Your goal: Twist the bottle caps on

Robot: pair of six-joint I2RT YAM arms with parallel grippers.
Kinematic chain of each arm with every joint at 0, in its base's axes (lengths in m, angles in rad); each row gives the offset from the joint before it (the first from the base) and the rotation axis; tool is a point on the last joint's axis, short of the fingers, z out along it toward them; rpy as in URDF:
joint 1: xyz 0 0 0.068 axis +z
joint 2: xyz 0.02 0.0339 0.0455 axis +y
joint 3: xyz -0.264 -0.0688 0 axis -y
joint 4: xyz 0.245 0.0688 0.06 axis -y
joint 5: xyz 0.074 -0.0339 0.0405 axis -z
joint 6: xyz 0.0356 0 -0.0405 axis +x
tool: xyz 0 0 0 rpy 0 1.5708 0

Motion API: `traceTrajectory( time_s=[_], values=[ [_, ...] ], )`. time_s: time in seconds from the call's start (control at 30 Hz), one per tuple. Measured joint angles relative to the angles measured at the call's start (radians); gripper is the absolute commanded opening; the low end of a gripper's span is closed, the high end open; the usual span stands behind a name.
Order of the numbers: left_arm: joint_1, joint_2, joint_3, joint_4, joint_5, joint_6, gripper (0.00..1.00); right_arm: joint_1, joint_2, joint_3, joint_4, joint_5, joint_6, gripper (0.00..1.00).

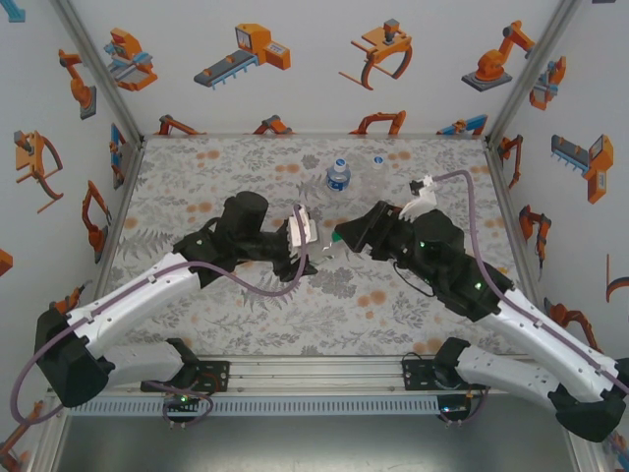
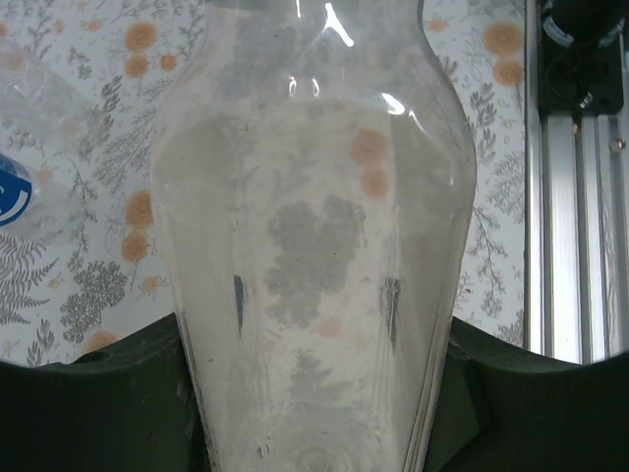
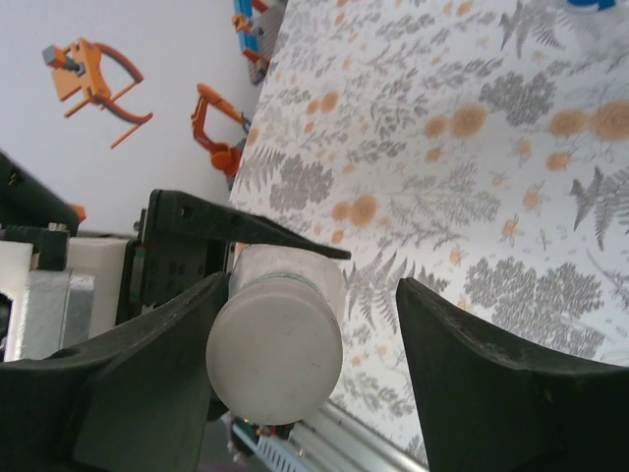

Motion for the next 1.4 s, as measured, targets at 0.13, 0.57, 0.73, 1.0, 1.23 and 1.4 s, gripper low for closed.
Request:
traceTrajectory(
  time_s=[0.13,0.57,0.73,1.0,1.23,1.4],
  values=[
    [-0.007,0.005,0.000,0.052,-0.069,-0.100,0.00,0.000,0.052,0.000,0.077,0.047,-0.014,0.61],
    [-0.018,0.034,-0.003,0.145,-0.156,-0.280,0.53,0.000,0.130,0.000,0.198,0.094,-0.011,0.38],
    [-0.015,0.032,-0.005,0.158,-0.157,-0.296,0.76,0.000,0.150,0.000,0.199,0.099,-0.036,0.35],
    [0.087,0.008,-0.010,0.140,-0.116,-0.339,0.79,-0.031,0.267,0.024,0.198,0.095,-0.206,0.31],
    [0.232,-0.098,-0.027,0.061,-0.125,-0.365,0.84,-0.078,0.431,0.089,0.332,0.060,-0.446,0.28],
    [0.340,-0.127,-0.006,-0.075,-0.137,-0.365,0.84,-0.138,0.611,0.140,0.488,0.006,-0.584,0.27]
  ],
)
